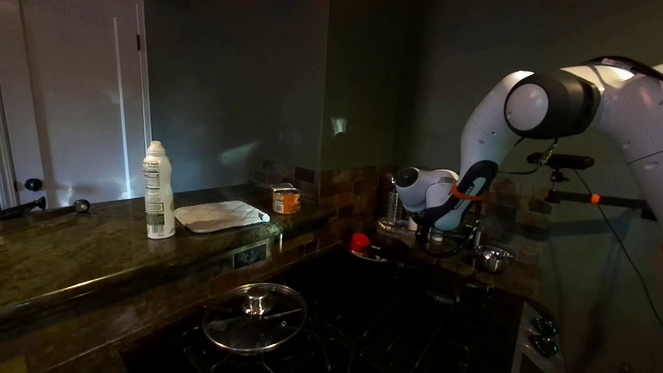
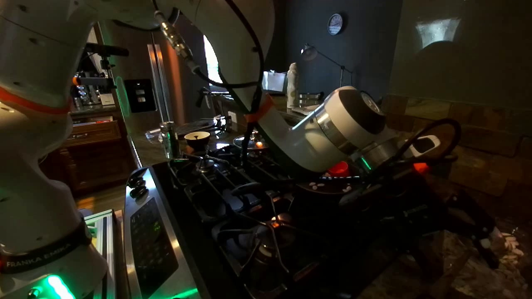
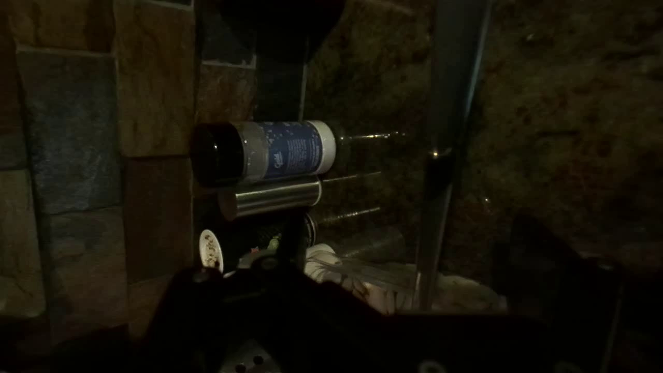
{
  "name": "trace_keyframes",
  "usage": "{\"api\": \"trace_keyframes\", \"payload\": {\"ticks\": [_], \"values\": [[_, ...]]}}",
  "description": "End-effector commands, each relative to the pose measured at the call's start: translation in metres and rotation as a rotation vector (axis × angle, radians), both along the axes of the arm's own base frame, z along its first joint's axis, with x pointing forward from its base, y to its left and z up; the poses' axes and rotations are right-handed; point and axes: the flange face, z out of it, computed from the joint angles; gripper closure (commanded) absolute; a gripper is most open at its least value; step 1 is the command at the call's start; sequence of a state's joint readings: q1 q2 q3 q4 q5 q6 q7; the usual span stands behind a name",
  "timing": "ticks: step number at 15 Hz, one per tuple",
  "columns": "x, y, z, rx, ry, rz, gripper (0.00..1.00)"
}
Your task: Use the spoon to put some of the white objects onto the pan
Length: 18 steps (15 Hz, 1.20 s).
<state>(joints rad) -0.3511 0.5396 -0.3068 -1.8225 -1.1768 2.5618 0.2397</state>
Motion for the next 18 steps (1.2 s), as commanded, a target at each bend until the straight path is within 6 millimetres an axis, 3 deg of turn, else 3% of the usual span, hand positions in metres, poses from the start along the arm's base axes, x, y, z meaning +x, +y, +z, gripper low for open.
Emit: {"api": "trace_keyframes", "payload": {"ticks": [1, 4, 7, 14, 15, 18], "values": [[0.014, -0.014, -0.019, -0.041, -0.018, 0.009, 0.00], [0.019, -0.023, -0.021, -0.073, -0.033, -0.009, 0.05], [0.021, -0.029, -0.013, -0.104, -0.062, -0.018, 0.41], [0.022, -0.024, -0.007, -0.122, -0.101, -0.014, 0.94], [0.022, -0.024, -0.007, -0.120, -0.104, -0.015, 0.99], [0.017, -0.022, -0.001, -0.121, -0.108, -0.011, 1.00]]}}
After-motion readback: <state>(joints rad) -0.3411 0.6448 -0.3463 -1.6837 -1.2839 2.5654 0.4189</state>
